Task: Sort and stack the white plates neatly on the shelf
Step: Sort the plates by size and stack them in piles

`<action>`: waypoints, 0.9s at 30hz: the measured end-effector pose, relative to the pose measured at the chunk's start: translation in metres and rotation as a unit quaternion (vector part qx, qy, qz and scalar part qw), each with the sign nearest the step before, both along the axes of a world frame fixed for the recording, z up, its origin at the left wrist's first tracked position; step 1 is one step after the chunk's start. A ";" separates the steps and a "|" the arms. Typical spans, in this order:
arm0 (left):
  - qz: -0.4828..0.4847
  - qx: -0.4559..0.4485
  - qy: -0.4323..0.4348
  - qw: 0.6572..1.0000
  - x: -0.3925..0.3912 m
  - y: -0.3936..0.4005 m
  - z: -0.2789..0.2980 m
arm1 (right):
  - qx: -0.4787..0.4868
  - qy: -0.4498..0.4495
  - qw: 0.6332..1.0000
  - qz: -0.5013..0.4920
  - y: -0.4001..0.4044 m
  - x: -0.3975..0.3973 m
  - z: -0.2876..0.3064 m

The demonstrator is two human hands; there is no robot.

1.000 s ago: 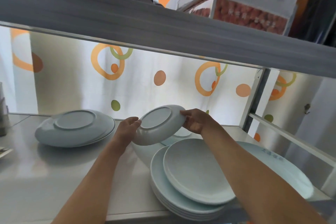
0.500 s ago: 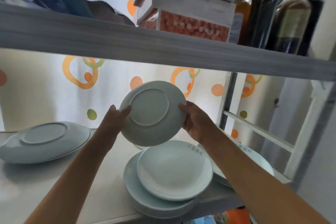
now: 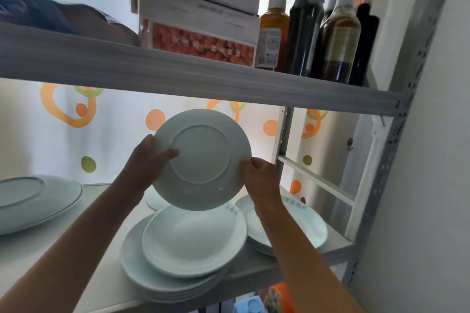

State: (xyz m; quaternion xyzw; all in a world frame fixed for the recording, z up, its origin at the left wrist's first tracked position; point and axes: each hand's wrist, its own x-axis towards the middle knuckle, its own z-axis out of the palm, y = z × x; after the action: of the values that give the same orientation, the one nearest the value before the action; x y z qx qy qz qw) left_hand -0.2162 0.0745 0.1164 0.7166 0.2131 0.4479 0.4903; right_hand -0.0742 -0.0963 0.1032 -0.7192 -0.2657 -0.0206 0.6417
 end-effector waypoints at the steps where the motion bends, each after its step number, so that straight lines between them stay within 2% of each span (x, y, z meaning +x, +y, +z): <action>1: -0.009 -0.018 -0.018 1.000 0.002 0.000 0.001 | 0.001 0.004 1.000 0.003 -0.001 0.000 -0.002; 4: -0.067 -0.074 -0.084 0.991 0.005 -0.005 0.009 | 0.055 0.080 0.995 0.021 -0.002 0.004 -0.002; 7: -0.080 -0.065 -0.135 0.985 0.007 -0.009 0.012 | 0.140 0.242 0.955 0.093 -0.004 0.006 0.002; 8: -0.081 -0.065 -0.145 0.984 0.007 -0.009 0.012 | 0.154 0.271 0.943 0.113 -0.005 0.004 0.003; 13: -0.094 -0.192 -0.190 0.958 0.002 -0.014 0.009 | 0.217 0.311 0.912 0.156 -0.004 -0.001 0.003; 16: -0.119 -0.172 -0.165 0.964 -0.004 -0.013 0.002 | 0.244 0.345 0.893 0.152 -0.005 -0.001 0.002; 18: -0.134 -0.196 -0.171 0.956 -0.010 -0.004 0.000 | 0.243 0.371 0.884 0.147 -0.006 -0.002 0.000; 20: -0.132 -0.229 -0.172 0.949 -0.012 0.006 0.000 | 0.255 0.367 0.884 0.137 -0.008 -0.004 -0.003; 22: -0.093 -0.232 -0.149 0.957 -0.011 0.005 0.000 | 0.260 0.344 0.893 0.130 -0.011 -0.007 -0.005; 25: -0.116 -0.170 -0.105 0.973 -0.015 -0.004 -0.005 | 0.213 0.236 0.940 0.127 -0.019 -0.009 -0.010; 27: -0.156 -0.123 -0.078 0.977 -0.020 -0.008 -0.009 | 0.201 0.181 0.954 0.130 -0.025 -0.007 -0.014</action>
State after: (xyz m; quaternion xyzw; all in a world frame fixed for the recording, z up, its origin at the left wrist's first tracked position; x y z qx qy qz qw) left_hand -0.2366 0.0666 0.1072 0.6385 0.1128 0.3906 0.6535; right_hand -0.0809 -0.1218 0.0897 -0.5261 -0.2268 0.1411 0.8073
